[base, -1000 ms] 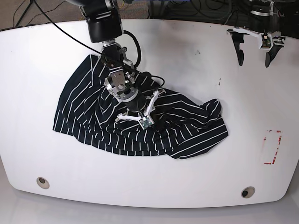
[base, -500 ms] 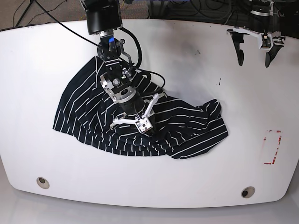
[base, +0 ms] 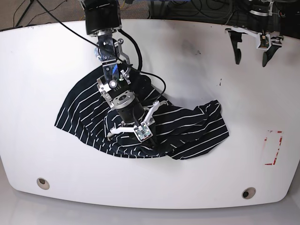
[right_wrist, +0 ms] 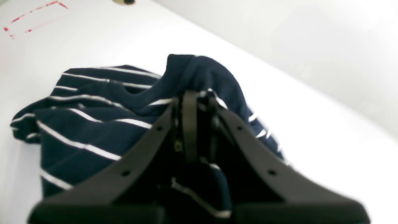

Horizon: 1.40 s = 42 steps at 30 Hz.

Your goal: Layout the t-shirt on the table in an organized manner, then fold the t-shirt properly

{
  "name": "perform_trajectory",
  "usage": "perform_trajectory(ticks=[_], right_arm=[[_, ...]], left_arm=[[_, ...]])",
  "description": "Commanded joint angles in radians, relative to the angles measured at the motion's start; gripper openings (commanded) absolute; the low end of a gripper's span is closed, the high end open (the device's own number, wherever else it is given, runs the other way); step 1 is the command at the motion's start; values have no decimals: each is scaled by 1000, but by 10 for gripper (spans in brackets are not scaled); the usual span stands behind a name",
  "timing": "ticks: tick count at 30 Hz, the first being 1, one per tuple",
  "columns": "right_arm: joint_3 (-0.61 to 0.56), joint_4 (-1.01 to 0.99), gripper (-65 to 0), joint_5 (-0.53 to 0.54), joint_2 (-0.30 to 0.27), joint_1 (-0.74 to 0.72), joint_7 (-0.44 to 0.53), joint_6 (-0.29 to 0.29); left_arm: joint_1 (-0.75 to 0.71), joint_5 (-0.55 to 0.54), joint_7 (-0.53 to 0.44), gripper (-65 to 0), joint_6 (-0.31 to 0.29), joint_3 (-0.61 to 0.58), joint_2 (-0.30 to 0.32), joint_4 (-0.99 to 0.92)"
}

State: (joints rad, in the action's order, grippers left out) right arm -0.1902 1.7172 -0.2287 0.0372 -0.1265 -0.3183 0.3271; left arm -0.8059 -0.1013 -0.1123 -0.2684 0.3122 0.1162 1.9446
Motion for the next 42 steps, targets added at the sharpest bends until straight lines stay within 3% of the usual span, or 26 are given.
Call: perform_trajectory(ticks=[1, 9, 18, 28, 42], right_arm=[[2, 37, -650, 18, -9, -83, 51, -9], [2, 33, -650, 19, -20, -229, 51, -10], [2, 53, -650, 22, -13, -361, -22, -7], [2, 66, -650, 73, 19, -454, -46, -7], [-81, 106, -650, 74, 23, -537, -49, -7]], left_arm=[[16, -5, -17, -153, -33, -40, 15, 11], [153, -7, 174, -153, -84, -186, 12, -1], [345, -10, 334, -154, -82, -336, 10, -11], [540, -5, 352, -156, -82, -364, -77, -162], [827, -7, 346, -156, -82, -364, -137, -451]])
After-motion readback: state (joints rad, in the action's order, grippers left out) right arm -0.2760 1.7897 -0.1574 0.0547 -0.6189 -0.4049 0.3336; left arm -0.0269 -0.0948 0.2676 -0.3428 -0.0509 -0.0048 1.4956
